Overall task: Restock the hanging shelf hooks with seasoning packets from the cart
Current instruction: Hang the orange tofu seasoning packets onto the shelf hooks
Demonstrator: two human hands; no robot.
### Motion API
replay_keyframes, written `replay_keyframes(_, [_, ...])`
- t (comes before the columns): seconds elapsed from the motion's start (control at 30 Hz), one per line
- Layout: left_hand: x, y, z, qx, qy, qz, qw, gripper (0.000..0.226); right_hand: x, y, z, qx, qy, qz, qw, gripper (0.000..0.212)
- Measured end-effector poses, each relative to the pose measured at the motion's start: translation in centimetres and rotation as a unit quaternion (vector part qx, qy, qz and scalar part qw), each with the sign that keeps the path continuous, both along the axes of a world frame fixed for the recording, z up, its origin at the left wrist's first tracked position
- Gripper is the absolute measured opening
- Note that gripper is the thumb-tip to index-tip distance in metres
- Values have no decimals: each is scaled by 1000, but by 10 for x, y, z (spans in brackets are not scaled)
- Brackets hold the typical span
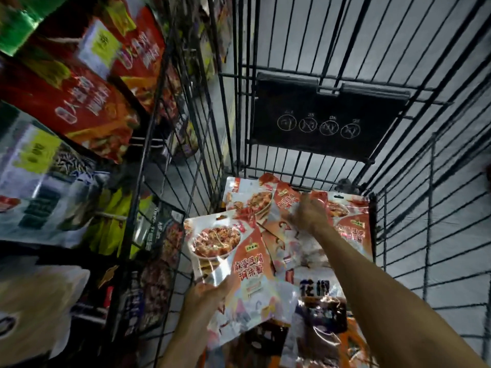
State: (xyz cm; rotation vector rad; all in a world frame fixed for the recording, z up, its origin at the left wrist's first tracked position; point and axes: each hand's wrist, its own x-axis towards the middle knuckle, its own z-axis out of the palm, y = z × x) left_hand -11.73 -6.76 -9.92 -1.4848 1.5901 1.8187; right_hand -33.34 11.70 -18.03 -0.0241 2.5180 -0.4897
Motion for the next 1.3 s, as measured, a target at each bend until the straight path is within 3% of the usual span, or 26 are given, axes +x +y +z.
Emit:
replay_keyframes(0.17, [2,5,10,6,10,-5,1000,56,-8,-6,9,81,73,22,994,95])
replay_keyframes(0.27, [5,11,19,4,16,5,1000,57,-5,-7,20,85,56,-11,995,75])
replay_keyframes(0.33, [6,13,23,-1,7,7,1000,44,1,-5,26,52,8,-37,998,52])
replay_keyframes(0.43, [7,16,25,-11,-8,-2,1000,38,13,3,42,-29,-51,-88,994,33])
replay_keyframes(0.53, [11,17,28,-26,-20,-13,999,39,26,15,58,-100,-106,-124,982,38])
replay_keyframes(0.63, [17,18,33,-28,-21,-18,999,39,39,26,71,-186,-161,-170,954,27])
replay_keyframes(0.77, [31,20,48,-31,-9,-32,999,36,67,38,91,-222,-163,-256,927,48])
replay_keyframes(0.87, [39,23,66,-33,-5,-61,998,41,88,49,118,-236,-168,-303,908,29])
replay_keyframes(1.0, [47,24,105,-30,43,-54,997,54,118,64,167,-325,-117,-326,880,12])
replay_keyframes(1.1, [58,22,146,-7,102,-77,992,47,143,68,219,-410,-68,-333,846,8])
replay_keyframes(1.3, [92,2,244,-28,274,-76,958,39,188,59,318,-453,-19,-263,852,16])
